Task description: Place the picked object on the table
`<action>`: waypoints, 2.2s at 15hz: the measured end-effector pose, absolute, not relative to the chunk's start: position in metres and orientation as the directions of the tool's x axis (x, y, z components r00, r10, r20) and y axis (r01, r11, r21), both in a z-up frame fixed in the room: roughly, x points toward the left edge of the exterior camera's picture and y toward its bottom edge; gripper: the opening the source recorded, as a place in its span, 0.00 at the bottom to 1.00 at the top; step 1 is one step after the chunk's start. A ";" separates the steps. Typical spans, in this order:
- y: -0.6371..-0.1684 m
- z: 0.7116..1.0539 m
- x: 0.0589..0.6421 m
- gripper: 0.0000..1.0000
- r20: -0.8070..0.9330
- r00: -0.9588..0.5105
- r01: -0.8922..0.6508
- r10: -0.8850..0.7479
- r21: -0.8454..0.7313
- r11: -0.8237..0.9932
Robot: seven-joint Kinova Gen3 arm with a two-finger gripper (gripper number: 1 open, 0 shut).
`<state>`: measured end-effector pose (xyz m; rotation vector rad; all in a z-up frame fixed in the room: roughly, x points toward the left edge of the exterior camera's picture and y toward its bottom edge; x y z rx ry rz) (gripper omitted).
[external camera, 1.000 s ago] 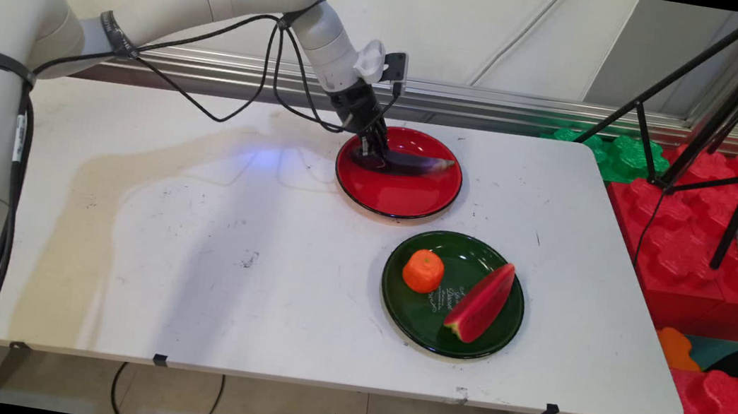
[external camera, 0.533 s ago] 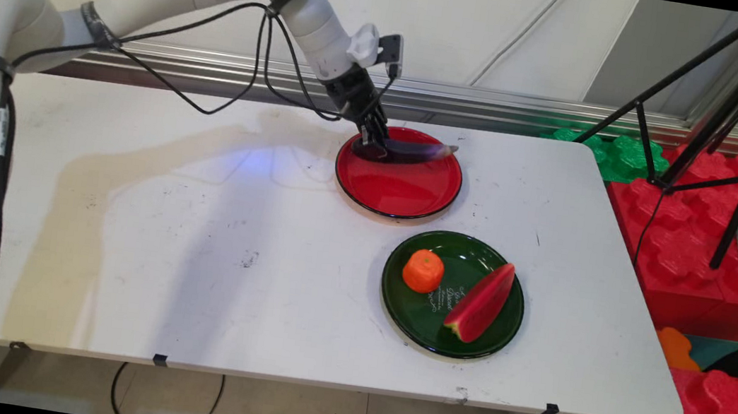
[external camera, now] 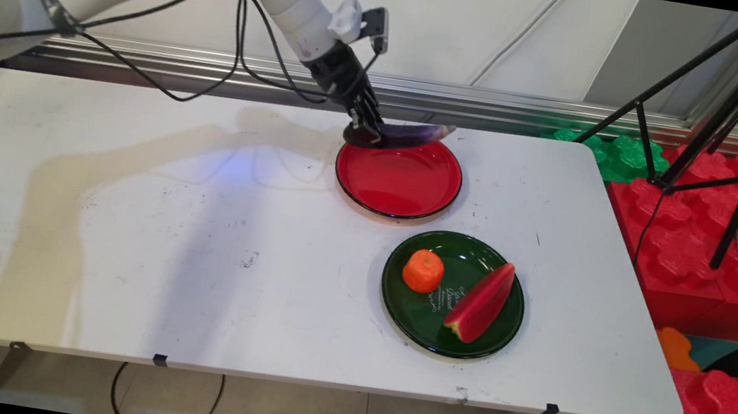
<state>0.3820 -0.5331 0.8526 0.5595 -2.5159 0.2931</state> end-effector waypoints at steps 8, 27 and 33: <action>-0.488 0.890 0.416 0.00 0.566 -0.740 -0.481 -0.364 -0.067 0.874; -0.407 0.871 0.504 0.00 0.404 -0.746 -0.586 -0.529 -0.022 0.810; -0.394 0.844 0.521 0.00 0.366 -0.692 -0.667 -0.622 0.003 0.745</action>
